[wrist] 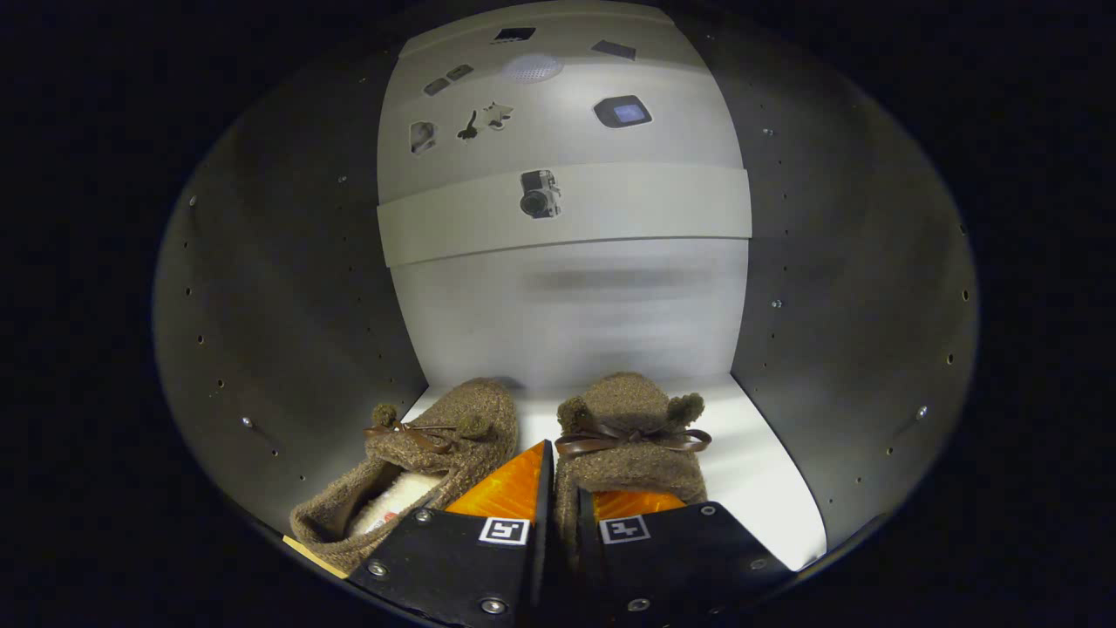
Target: Open the shoe cabinet door, grab the shoes and put them into the shoe cabinet, then close the shoe cabinet door.
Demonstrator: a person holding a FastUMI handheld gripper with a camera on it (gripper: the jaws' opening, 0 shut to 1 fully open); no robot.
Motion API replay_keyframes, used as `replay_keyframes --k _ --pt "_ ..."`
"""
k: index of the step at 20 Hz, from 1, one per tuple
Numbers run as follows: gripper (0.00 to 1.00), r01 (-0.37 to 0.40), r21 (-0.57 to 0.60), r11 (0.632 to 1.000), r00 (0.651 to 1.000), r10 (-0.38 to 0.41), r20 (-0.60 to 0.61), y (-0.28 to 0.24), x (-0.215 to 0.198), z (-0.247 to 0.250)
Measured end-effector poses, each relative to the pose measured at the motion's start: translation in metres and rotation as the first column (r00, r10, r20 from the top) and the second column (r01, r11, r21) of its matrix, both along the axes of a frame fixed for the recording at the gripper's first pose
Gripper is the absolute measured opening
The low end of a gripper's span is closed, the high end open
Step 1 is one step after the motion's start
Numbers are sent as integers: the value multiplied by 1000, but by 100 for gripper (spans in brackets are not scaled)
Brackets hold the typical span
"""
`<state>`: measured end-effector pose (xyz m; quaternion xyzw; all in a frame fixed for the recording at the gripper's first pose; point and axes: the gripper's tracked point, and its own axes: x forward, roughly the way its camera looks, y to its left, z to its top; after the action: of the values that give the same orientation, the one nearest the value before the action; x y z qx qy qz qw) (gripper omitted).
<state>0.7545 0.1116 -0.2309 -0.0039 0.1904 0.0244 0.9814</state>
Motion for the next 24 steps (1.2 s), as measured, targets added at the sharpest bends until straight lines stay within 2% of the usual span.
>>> replay_keyframes --k 1,4,6,8,17,20,24 --pt "17 -4 1 1000 1000 4 -5 2 -1 1" --pt "41 -31 -15 999 999 30 -28 10 -10 0" --pt "54 -53 -40 998 998 51 -38 17 -16 1" --pt "64 -33 -61 998 999 31 -31 15 -20 5" --pt "79 22 -46 999 1000 -21 9 16 -63 33" --pt "84 29 -33 999 999 -28 37 25 -90 50" --pt "86 57 0 998 997 -57 53 36 -134 66"
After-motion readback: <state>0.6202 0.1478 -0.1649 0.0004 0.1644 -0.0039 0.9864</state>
